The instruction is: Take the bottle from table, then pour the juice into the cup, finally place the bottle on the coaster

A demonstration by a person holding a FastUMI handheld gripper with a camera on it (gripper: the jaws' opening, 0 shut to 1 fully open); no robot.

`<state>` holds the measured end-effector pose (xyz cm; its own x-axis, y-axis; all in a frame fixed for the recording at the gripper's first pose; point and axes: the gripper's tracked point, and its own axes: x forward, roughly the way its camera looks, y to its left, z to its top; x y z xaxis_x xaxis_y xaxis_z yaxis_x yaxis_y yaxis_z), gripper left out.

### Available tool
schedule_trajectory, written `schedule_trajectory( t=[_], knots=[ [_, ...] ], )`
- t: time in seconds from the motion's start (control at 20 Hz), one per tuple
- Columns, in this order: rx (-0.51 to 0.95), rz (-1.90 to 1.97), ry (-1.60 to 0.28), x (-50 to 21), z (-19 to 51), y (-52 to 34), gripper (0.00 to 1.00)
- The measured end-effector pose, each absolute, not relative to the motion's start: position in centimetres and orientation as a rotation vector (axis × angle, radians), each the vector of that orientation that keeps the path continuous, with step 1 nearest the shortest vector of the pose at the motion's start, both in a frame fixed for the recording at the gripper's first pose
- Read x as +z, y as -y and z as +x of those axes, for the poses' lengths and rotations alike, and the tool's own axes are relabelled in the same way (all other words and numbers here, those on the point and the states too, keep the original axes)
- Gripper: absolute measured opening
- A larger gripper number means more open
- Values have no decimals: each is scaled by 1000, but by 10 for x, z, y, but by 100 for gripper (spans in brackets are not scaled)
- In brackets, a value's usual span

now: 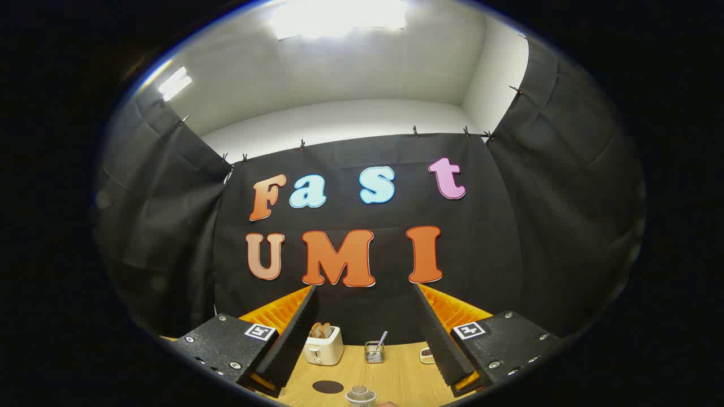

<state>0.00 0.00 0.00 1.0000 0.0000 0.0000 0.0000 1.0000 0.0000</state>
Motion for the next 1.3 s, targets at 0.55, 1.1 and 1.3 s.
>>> schedule_trajectory(
  t=[0.55, 1.1, 1.3],
  knots=[
    [39, 10, -27, -8, -2, -13, 98],
    [9, -30, -3, -3, 0, -10, 98],
    [28, -48, 12, -6, -5, -16, 98]
  ],
)
